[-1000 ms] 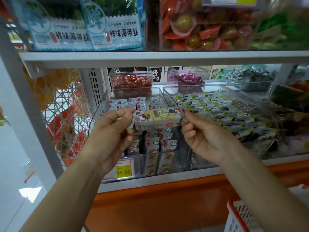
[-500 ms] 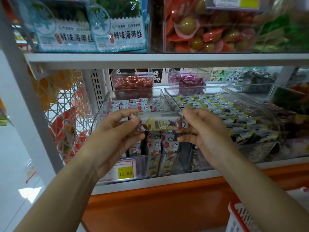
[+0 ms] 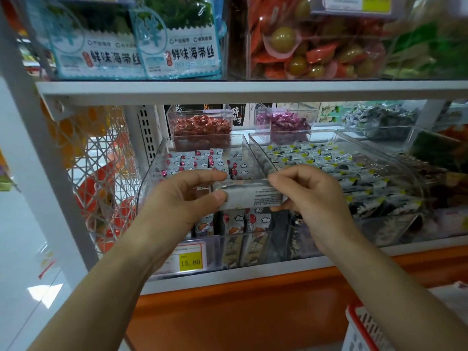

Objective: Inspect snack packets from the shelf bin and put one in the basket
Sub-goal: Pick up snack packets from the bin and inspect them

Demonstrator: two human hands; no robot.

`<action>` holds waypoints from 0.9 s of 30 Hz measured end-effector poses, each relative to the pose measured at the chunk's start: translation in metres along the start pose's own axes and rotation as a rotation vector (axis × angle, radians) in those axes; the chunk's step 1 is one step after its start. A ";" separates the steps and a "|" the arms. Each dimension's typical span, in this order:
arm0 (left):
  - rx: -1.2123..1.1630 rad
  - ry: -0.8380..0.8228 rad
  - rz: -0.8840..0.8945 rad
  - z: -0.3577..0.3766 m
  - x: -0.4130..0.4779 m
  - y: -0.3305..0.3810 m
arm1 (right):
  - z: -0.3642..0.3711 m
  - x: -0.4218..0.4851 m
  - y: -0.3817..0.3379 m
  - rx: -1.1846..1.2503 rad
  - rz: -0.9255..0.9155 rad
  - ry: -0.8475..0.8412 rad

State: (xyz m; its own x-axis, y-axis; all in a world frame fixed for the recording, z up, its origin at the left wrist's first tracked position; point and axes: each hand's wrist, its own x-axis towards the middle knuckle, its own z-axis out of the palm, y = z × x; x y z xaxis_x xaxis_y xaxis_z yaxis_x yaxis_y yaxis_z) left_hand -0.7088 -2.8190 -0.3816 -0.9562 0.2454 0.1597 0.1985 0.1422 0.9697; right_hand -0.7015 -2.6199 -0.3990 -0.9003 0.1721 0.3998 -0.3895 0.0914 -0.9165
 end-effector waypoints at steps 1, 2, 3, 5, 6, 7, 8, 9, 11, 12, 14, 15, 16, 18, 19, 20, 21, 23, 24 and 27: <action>0.037 -0.009 0.007 0.001 0.000 0.001 | 0.000 0.000 0.000 -0.057 -0.032 0.023; 0.059 -0.016 0.008 0.003 0.000 0.002 | 0.001 -0.001 0.000 -0.144 -0.074 0.044; 0.063 -0.017 0.004 0.004 0.000 0.002 | 0.001 -0.001 0.001 -0.230 -0.117 0.058; 0.048 0.000 -0.022 0.007 0.001 0.002 | 0.002 -0.002 0.001 -0.313 -0.174 0.066; 0.050 0.016 -0.029 0.009 0.001 0.002 | 0.002 -0.002 0.001 -0.322 -0.192 0.057; 0.062 0.037 -0.026 0.010 0.001 0.002 | 0.003 -0.003 0.001 -0.330 -0.210 0.041; 0.080 0.060 -0.017 0.011 0.001 0.002 | 0.004 -0.004 0.000 -0.340 -0.229 0.021; 0.096 0.085 -0.005 0.011 0.002 0.002 | 0.005 -0.005 -0.001 -0.348 -0.246 0.000; 0.116 0.117 0.027 0.009 0.002 0.003 | 0.006 -0.006 -0.002 -0.341 -0.267 -0.032; 0.133 0.126 0.043 0.008 0.001 0.004 | 0.006 -0.006 -0.002 -0.334 -0.271 -0.042; 0.195 0.132 0.076 0.004 0.000 0.005 | 0.006 -0.006 -0.002 -0.326 -0.268 -0.060; 0.222 0.130 0.092 0.002 0.001 0.004 | 0.006 -0.005 -0.003 -0.324 -0.266 -0.073; 0.241 0.127 0.102 0.001 0.001 0.004 | 0.007 -0.005 -0.003 -0.322 -0.262 -0.086; 0.255 0.126 0.106 0.000 0.002 0.003 | 0.008 -0.005 -0.003 -0.325 -0.256 -0.087; 0.245 0.125 0.101 0.000 0.002 0.002 | 0.008 -0.005 -0.002 -0.329 -0.252 -0.070; 0.220 0.111 0.089 0.000 0.003 0.002 | 0.008 -0.005 -0.001 -0.332 -0.245 -0.042; 0.192 0.076 0.076 0.001 0.002 0.003 | 0.008 -0.005 0.000 -0.335 -0.234 -0.007; 0.185 -0.021 0.056 0.001 0.001 0.004 | 0.007 -0.003 0.004 -0.343 -0.209 0.058; 0.214 -0.047 0.056 0.002 0.000 0.003 | 0.006 -0.002 0.005 -0.338 -0.195 0.078; 0.263 0.042 0.112 0.001 0.001 0.002 | 0.003 -0.001 0.003 -0.283 -0.153 0.013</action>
State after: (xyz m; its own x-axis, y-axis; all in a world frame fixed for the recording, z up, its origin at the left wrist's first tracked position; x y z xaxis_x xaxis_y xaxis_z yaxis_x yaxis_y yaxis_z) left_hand -0.7089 -2.8175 -0.3793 -0.9323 0.2340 0.2758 0.3468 0.3614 0.8656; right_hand -0.7021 -2.6226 -0.4026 -0.8321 0.1478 0.5346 -0.4490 0.3862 -0.8057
